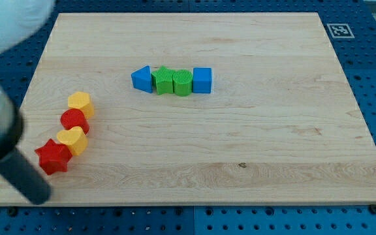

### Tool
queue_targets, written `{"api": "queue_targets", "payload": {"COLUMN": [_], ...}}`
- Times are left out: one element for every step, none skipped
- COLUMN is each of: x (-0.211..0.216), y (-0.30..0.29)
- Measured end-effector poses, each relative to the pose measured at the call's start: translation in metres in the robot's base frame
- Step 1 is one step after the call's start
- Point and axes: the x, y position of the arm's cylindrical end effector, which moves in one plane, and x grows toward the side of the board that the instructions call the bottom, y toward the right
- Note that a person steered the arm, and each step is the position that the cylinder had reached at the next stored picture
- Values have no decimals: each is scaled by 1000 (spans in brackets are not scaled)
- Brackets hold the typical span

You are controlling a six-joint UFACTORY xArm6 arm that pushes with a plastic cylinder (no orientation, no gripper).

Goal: Slide the red star down and right a bit

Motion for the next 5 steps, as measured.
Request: {"api": "queue_targets", "payload": {"x": [-25, -52, -65, -66, -66], "y": [-41, -48, -45, -28, -15]}}
